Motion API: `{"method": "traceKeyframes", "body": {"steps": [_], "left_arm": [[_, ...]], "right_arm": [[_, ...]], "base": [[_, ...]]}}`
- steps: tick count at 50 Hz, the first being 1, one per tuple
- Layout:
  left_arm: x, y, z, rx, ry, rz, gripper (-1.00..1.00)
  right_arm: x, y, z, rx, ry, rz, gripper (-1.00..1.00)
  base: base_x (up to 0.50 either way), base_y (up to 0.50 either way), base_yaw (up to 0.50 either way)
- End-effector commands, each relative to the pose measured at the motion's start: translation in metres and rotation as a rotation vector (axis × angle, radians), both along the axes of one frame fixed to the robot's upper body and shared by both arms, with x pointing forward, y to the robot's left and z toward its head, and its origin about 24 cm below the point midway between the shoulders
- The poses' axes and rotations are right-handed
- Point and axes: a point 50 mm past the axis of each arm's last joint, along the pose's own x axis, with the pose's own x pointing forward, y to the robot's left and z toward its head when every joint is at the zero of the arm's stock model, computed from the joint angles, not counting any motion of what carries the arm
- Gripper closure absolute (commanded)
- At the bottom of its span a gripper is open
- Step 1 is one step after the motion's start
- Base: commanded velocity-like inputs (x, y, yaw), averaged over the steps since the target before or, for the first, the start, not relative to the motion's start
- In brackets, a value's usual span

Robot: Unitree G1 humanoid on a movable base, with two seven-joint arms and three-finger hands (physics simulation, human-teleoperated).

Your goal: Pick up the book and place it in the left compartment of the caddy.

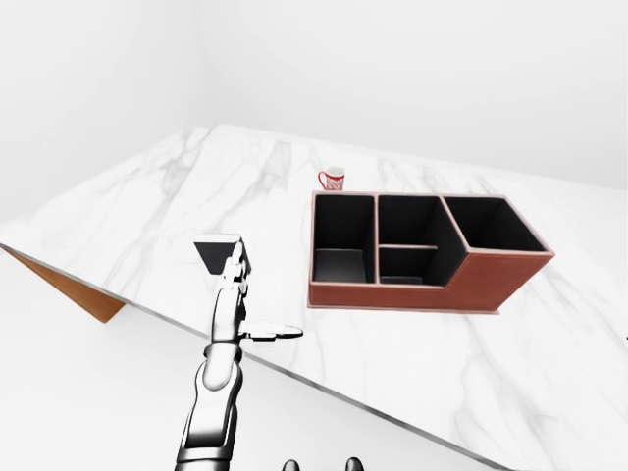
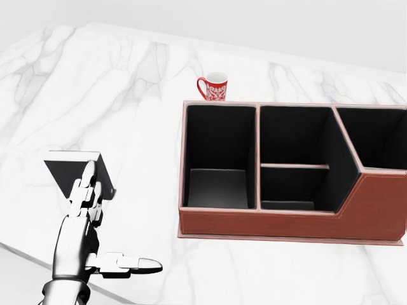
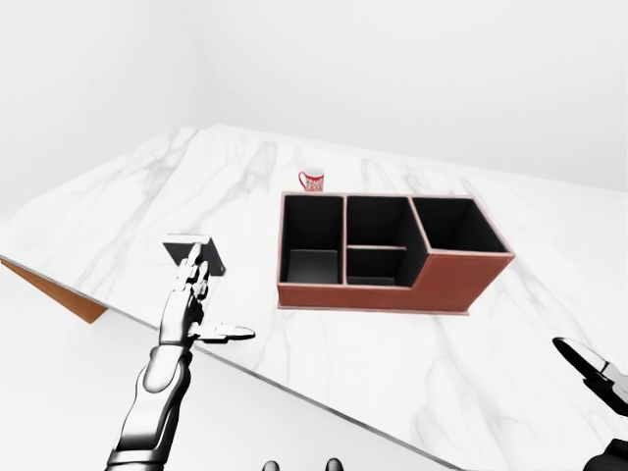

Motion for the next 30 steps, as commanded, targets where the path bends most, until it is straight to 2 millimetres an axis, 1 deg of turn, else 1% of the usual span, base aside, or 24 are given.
{"method": "traceKeyframes", "body": {"steps": [1,5,20,30], "left_arm": [[-0.0015,-0.0006,0.0028,0.003,-0.012,-0.001,-1.0],[-0.0002,0.0003,-0.0009,0.003,0.004,0.0,-1.0],[-0.0006,-0.0002,0.0004,0.003,-0.002,-0.002,-1.0],[-0.0002,-0.0003,0.0,0.003,0.0,-0.001,-1.0]], "right_arm": [[-0.0007,0.0003,0.0012,-0.003,-0.003,-0.004,-1.0],[-0.0005,0.0006,0.0014,-0.005,-0.002,-0.003,-1.0],[0.0001,0.0003,-0.0001,0.0,0.001,-0.002,-1.0],[-0.0017,0.0009,0.0027,-0.007,-0.008,-0.006,-1.0]], "base": [[0.26,0.1,0.0],[0.25,0.1,0.0],[0.21,0.09,0.0],[0.19,0.08,0.0]]}}
